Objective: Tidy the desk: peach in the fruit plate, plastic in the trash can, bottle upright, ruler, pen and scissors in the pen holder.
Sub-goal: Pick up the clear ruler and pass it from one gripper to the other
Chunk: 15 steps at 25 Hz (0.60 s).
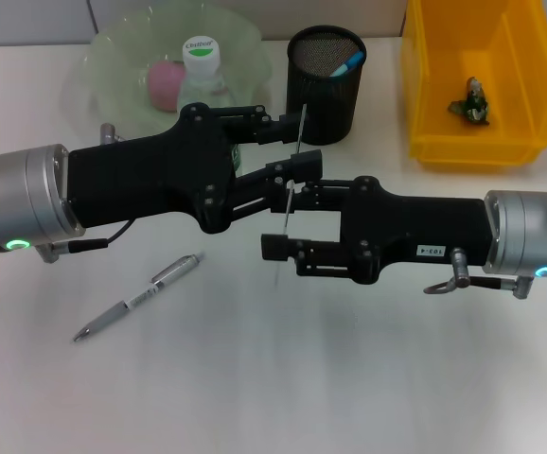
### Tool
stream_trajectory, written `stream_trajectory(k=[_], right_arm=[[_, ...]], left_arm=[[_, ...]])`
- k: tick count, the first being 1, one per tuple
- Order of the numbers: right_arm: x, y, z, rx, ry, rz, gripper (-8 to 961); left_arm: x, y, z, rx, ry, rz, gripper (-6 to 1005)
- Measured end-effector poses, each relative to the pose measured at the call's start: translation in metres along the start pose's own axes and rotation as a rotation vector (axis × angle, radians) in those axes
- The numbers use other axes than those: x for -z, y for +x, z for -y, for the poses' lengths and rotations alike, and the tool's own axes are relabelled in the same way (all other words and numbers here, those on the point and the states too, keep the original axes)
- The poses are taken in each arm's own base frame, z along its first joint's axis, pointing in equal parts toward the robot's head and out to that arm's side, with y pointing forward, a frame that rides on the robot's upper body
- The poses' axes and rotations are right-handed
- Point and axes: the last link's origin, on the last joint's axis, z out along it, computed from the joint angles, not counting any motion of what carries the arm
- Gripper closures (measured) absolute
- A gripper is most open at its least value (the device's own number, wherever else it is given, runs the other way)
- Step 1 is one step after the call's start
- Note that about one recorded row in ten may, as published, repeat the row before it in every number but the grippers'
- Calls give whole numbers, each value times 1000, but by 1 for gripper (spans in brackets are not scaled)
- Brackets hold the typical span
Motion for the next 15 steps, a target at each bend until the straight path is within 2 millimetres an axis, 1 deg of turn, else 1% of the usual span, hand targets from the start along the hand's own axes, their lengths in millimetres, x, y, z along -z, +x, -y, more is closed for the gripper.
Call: stream_trajectory(k=[2, 5, 10, 15], right_arm=[[0, 0, 0, 0, 0, 1, 188], [0, 0, 0, 0, -2, -1, 338], [0, 0, 0, 3, -2, -1, 523], [0, 0, 0, 3, 0, 1, 540]], left_arm=[[0, 0, 0, 0, 0, 0, 598], [0, 0, 0, 0, 1, 1, 593], [0, 0, 0, 0, 1, 1, 585], [0, 0, 0, -1, 1, 0, 576]])
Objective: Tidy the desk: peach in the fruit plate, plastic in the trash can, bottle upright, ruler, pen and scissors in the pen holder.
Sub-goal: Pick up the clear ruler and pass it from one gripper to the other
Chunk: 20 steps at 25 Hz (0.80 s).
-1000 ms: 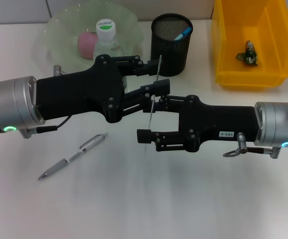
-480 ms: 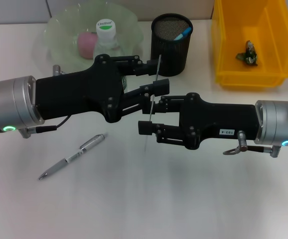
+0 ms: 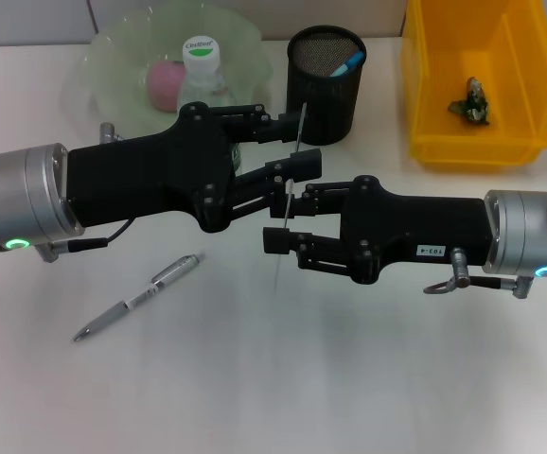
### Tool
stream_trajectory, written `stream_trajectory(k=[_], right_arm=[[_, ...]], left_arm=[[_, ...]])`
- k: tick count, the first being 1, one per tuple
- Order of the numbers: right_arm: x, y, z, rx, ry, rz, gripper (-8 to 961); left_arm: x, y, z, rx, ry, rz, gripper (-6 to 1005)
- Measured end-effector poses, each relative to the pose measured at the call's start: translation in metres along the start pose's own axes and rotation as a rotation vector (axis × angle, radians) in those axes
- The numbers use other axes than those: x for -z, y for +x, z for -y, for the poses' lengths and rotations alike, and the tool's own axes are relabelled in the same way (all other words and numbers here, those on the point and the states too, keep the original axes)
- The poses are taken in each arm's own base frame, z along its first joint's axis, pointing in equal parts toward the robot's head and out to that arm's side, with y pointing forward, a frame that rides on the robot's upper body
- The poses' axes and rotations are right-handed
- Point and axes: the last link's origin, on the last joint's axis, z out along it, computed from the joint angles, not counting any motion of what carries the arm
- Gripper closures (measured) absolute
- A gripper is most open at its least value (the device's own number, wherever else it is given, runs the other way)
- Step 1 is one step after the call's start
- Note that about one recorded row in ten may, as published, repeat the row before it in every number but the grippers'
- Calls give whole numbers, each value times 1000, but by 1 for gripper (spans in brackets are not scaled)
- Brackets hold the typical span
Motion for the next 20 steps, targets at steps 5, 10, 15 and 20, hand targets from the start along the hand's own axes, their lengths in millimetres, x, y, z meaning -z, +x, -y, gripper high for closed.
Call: stream_trajectory(k=[5, 10, 15, 20], right_arm=[[0, 0, 0, -1, 1, 0, 541], [0, 0, 0, -1, 2, 0, 541], [0, 0, 1, -2, 8, -2, 540], [0, 0, 2, -2, 11, 0, 541]], left_arm=[[0, 0, 0, -1, 0, 1, 568], [0, 0, 0, 0, 1, 1, 560], [0, 0, 1, 2, 4, 3, 551], [-1, -1, 1, 4, 3, 10, 543]])
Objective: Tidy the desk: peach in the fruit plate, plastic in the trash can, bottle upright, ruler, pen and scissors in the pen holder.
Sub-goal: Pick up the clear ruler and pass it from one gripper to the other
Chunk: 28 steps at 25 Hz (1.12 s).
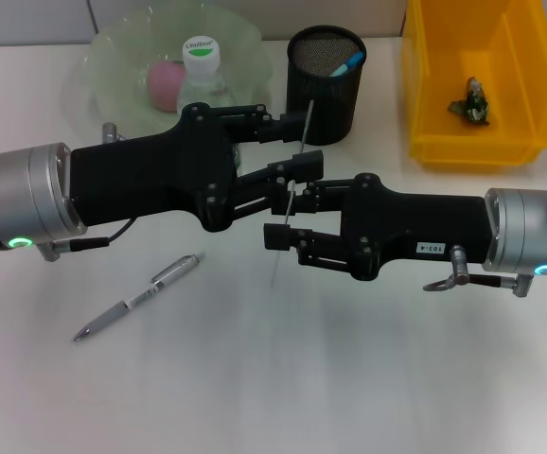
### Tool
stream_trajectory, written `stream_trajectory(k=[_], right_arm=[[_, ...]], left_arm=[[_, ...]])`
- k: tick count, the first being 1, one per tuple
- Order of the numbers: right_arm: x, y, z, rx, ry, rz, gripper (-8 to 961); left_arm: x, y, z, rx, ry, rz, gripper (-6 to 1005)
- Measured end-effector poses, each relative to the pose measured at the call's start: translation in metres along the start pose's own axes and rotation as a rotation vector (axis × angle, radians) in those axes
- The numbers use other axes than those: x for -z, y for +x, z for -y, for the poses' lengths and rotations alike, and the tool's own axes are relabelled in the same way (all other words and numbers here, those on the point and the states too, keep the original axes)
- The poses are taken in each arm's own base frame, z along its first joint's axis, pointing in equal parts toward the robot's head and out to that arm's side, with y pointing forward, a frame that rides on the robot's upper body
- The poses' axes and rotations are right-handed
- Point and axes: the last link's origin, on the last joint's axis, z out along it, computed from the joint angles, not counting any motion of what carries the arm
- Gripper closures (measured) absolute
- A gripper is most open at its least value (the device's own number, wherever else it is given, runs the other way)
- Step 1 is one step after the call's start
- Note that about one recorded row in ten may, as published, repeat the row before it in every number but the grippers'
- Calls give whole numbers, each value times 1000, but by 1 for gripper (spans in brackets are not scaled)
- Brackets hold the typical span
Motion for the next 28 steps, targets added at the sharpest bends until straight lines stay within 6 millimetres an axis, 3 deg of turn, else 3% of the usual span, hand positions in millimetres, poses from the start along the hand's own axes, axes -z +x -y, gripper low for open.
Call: stream_trajectory(k=[6, 13, 24, 28], right_arm=[[0, 0, 0, 0, 1, 0, 543], [-1, 0, 2, 0, 10, -6, 551], [1, 0, 2, 7, 23, 8, 555], [7, -5, 8, 14, 88, 111, 555]], left_arm=[[0, 1, 1, 1, -1, -1, 533], [1, 2, 2, 0, 5, -6, 364], [11, -1, 2, 7, 47, -19, 337], [17, -6, -1, 19, 69, -19, 330]])
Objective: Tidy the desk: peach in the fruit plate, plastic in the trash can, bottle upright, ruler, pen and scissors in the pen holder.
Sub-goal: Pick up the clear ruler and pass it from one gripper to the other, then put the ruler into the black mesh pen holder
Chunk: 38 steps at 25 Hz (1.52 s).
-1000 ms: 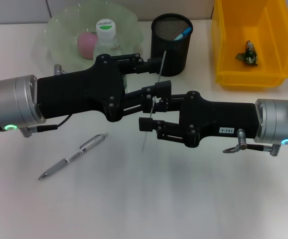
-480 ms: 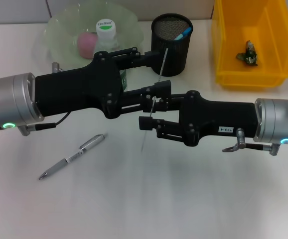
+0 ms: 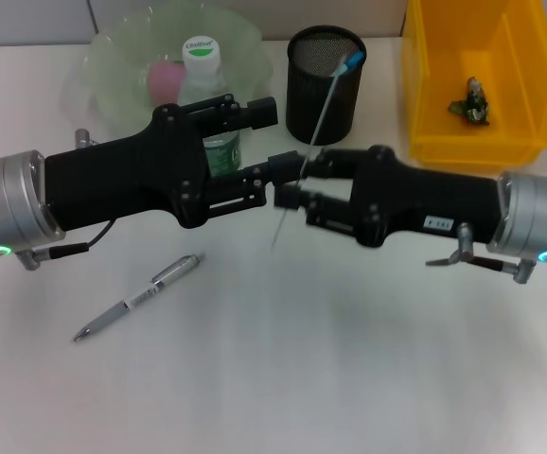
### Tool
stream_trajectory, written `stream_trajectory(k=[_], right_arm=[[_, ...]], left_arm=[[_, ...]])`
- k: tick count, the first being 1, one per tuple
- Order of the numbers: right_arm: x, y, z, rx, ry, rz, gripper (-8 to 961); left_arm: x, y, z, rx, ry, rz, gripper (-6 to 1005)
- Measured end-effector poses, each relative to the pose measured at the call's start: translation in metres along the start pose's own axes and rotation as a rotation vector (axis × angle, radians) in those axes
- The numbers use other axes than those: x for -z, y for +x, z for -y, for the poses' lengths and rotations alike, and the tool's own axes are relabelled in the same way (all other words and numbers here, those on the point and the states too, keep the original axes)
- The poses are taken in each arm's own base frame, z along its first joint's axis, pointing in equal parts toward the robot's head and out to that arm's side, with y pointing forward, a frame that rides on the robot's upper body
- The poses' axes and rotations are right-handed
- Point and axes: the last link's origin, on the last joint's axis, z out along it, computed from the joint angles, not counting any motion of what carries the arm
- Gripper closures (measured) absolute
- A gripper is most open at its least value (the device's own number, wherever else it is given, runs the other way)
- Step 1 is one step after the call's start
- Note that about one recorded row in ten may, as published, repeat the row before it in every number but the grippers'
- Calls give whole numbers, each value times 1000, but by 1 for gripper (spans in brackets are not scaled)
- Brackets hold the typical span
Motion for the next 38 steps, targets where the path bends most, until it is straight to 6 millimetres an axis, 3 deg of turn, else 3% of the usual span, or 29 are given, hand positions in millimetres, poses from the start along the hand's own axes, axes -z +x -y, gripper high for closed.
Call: stream_trajectory(k=[9, 15, 26, 31, 38], right_arm=[[12, -12, 21, 9, 143, 82, 555], [7, -23, 46, 47, 263, 67, 554], [8, -40, 70, 136, 429, 144, 553], [9, -41, 81, 198, 514, 140, 552], [-4, -33, 91, 259, 557, 76, 551]], left_arm=[[2, -8, -6, 20, -20, 26, 314], [1, -12, -9, 31, -32, 49, 304], [-1, -19, -11, 44, -48, 88, 292], [-1, -20, -11, 40, -47, 86, 291], [-1, -20, -6, 41, -14, 87, 292]])
